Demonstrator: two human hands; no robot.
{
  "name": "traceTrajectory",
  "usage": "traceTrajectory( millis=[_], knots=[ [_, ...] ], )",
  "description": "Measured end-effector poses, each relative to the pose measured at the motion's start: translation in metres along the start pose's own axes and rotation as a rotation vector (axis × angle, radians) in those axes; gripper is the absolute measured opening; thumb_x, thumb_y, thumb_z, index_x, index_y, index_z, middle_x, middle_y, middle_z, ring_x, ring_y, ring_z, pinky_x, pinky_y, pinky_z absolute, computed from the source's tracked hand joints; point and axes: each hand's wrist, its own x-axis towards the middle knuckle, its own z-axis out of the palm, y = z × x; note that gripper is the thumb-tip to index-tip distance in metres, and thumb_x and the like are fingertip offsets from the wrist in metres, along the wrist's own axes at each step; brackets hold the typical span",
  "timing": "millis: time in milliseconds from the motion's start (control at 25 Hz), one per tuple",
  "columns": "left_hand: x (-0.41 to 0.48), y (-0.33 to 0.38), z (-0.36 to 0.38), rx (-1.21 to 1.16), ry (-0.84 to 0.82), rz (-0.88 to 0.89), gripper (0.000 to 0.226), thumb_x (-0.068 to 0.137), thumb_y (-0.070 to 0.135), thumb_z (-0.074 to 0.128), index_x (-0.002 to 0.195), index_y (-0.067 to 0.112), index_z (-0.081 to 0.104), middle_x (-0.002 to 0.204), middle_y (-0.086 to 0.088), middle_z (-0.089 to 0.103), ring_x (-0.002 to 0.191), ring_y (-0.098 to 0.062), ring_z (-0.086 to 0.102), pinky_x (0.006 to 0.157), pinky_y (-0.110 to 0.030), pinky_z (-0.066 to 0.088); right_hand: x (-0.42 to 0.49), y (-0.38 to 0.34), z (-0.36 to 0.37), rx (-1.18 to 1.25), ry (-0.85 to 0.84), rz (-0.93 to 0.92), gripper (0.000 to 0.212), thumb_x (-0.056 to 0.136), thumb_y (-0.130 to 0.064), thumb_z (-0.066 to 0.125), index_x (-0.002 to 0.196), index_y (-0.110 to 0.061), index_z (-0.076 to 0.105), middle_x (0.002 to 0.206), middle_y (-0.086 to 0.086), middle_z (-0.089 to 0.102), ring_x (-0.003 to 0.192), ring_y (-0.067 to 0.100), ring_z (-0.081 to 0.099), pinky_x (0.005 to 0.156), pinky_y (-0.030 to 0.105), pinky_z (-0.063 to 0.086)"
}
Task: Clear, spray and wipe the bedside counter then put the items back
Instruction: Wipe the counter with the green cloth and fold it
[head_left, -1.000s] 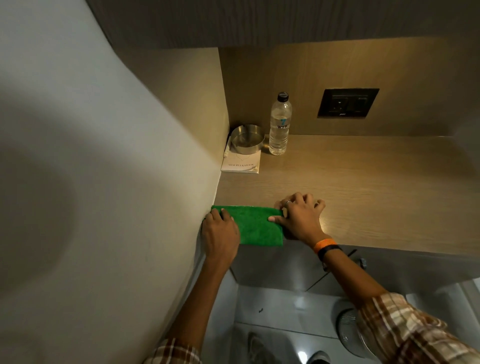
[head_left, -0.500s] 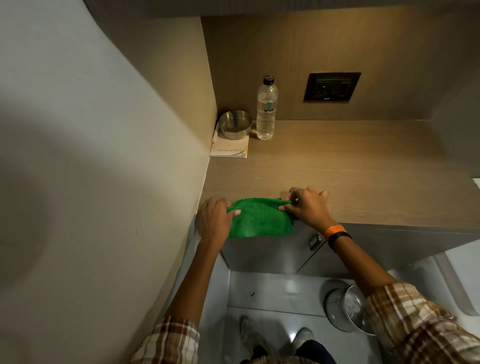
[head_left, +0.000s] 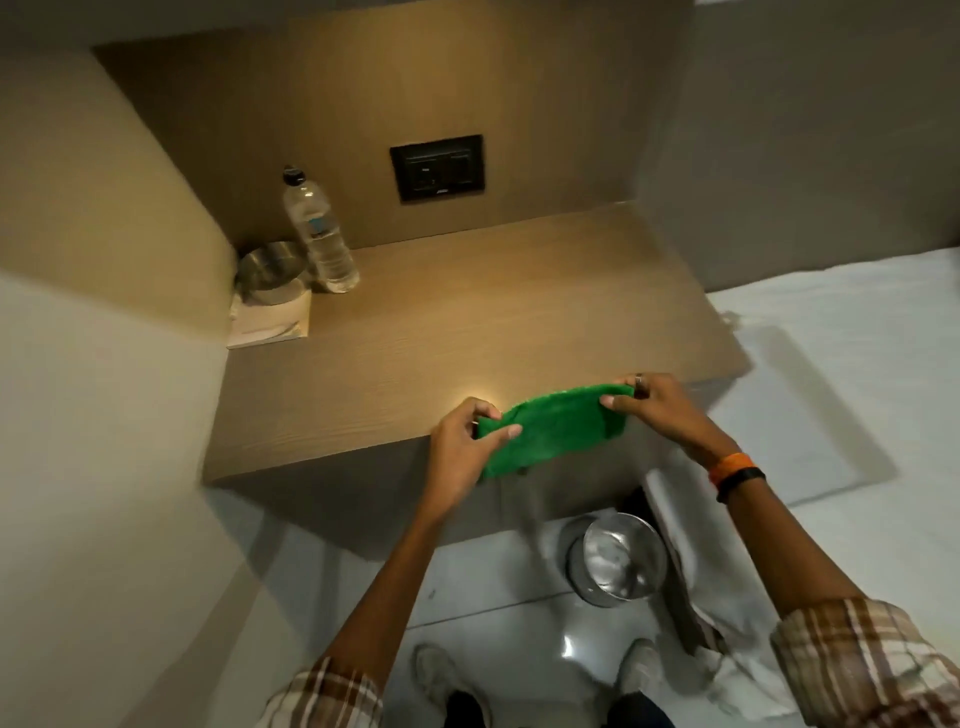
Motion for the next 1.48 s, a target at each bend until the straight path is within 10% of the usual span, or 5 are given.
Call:
traceTrajectory(
  millis=[240,440,840,1200,1480],
  knots=[
    [0.026,0.079,0.212,-0.248,-0.153,-0.021,0.024,0.080,0.008,0.081,0.087,0.022,0.065,0.090,0.004,0.070,0.086,-0.009,0.067,0.075,-0.021,0.057,-0.033,0.119,-0.145,0.526,0.292,0.273,0.027,0.096,-0.025,0.063,0.121,-0.014,0.068,0.120,0.005,0.070,0.114,0.021,0.060,0.100,0.047,0.048],
    [0.050,0.095,0.366,-0.165,-0.262,0.004,0.020,0.085,-0.003,0.071,0.097,0.013,0.067,0.097,-0.003,0.070,0.091,-0.016,0.065,0.083,-0.033,0.056,-0.031,0.212,-0.236,0.615,0.521,0.367,0.027,0.096,-0.016,0.063,0.120,-0.007,0.065,0.119,0.012,0.069,0.106,0.024,0.064,0.092,0.044,0.056],
    [0.077,-0.048,0.563,0.145,-0.346,-0.306,0.036,0.099,-0.003,0.044,0.130,0.016,0.050,0.133,-0.016,0.052,0.115,-0.033,0.058,0.088,-0.036,0.054,0.047,0.420,-0.243,-0.181,0.387,0.573,0.048,0.100,-0.020,0.054,0.146,-0.016,0.041,0.131,0.022,0.059,0.120,0.041,0.058,0.098,0.044,0.050],
    [0.083,-0.095,0.613,1.099,-0.559,0.279,0.073,0.101,0.032,0.044,0.157,0.002,0.007,0.166,-0.023,0.005,0.154,-0.040,-0.003,0.126,-0.054,0.001,0.068,0.482,-0.192,-0.826,0.194,0.431,0.073,0.101,-0.055,0.039,0.159,-0.016,0.019,0.167,0.018,0.013,0.155,0.038,0.011,0.125,0.057,0.016],
    [0.085,0.017,0.504,0.946,-0.216,0.657,0.071,0.101,0.043,0.037,0.158,0.007,0.015,0.167,-0.016,0.012,0.156,-0.030,0.004,0.128,-0.048,0.007,0.030,0.342,-0.221,-0.881,0.519,0.138,0.081,0.098,-0.064,0.035,0.159,-0.013,0.023,0.169,0.015,0.011,0.158,0.032,0.006,0.128,0.055,0.010]
  ],
)
